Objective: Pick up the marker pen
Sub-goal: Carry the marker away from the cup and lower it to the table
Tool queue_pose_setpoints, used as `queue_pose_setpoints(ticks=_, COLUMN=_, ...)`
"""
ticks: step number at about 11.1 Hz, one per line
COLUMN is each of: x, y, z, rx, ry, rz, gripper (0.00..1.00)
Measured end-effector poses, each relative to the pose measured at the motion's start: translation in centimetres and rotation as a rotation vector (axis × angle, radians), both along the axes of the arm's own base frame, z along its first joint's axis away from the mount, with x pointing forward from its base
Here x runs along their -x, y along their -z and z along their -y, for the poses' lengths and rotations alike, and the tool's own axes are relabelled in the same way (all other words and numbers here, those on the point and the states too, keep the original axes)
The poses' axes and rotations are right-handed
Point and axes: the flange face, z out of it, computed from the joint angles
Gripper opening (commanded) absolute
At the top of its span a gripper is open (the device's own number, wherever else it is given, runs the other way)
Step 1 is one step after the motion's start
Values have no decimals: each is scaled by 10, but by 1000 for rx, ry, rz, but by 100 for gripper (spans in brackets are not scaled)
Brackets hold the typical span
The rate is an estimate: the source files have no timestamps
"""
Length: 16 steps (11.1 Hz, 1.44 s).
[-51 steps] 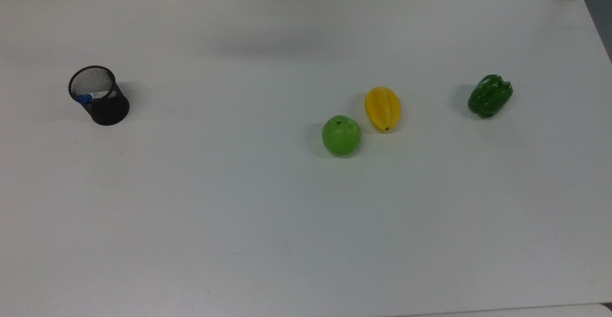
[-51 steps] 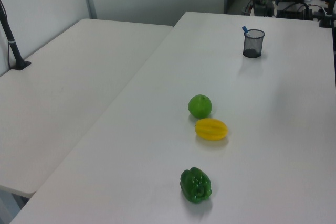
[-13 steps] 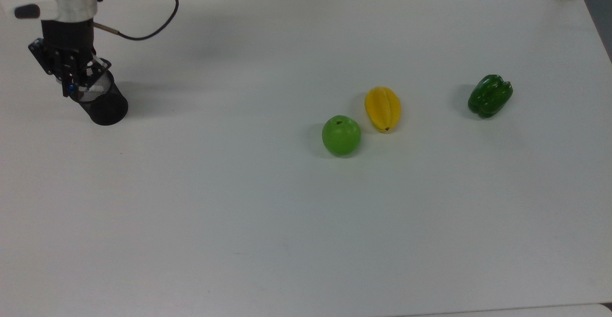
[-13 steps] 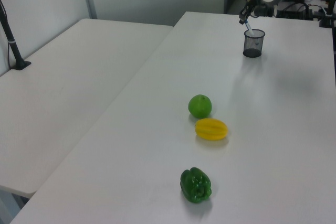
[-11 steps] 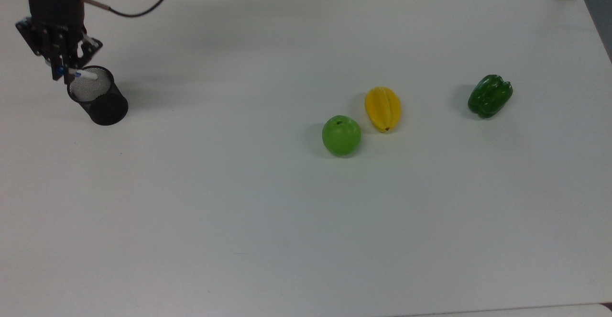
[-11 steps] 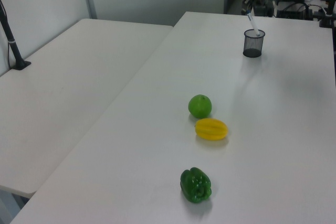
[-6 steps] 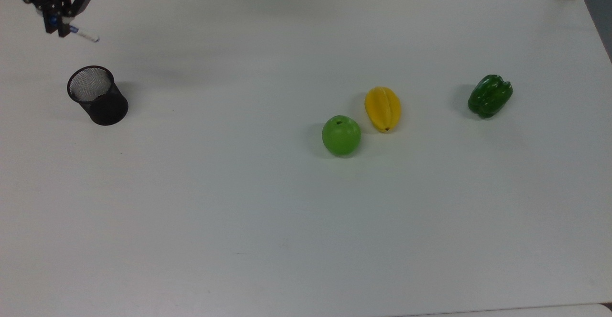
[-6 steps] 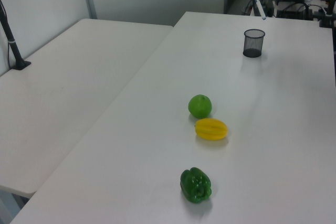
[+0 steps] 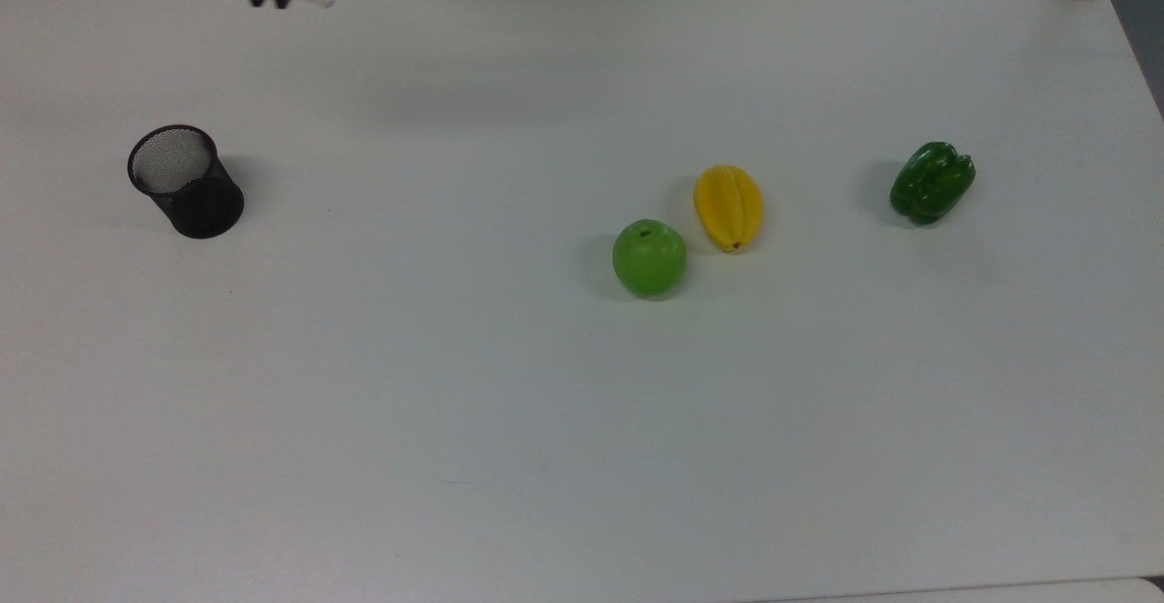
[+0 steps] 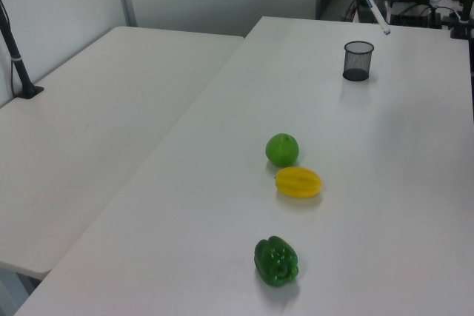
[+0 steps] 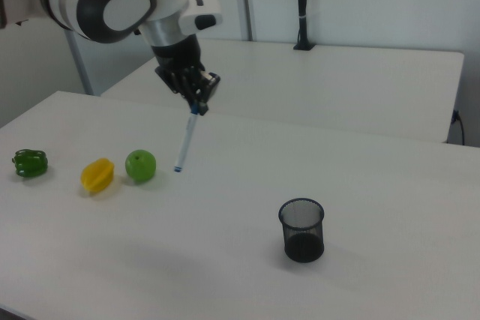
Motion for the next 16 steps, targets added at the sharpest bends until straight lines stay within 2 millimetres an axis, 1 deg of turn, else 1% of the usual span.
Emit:
queue_pose_setpoints(ticks=1, x=0, y=3, z=-19, rx=-23, ry=-13, rz=-30, gripper=0)
queue_pose_setpoints(ticks=3, x=1, y=12, z=-46, rx=-67, ry=-33, rz=-89, gripper=0)
queue_pose_setpoints(ticks=4, x=1, y=20, z=-60, rx=-79, ry=-54, rz=-117, gripper=0)
queue_pose_setpoints(ticks=5, x=1, y=32, z=-78, rx=-83, ry=-73, rz=-145, gripper=0)
queue_pose_setpoints(ticks=6, x=2, y=48, z=-99, rx=-86, ry=-85, rz=-182, gripper=0)
queue_pose_setpoints(ticks=8, x=0, y=86, z=-134, rx=-84, ry=-101, rz=-246, gripper=0)
queue_pose_setpoints(ticks=9, x=-4, y=114, z=-149, rx=-80, ry=-93, rz=-256, gripper=0)
queue_pose_setpoints(ticks=10, x=-4, y=134, z=-157, rx=-70, ry=-97, rz=-266, gripper=0)
queue_pose_setpoints(ticks=12, x=-2, y=174, z=-167, rx=-19, ry=-120, rz=-289, gripper=0)
queue_pose_setpoints(ticks=14, x=-4, y=213, z=-168, rx=24, ry=-129, rz=-283, gripper=0)
queue_pose_setpoints(ticks=16, x=-8, y=246, z=-166, rx=67, ry=-126, rz=-280, gripper=0)
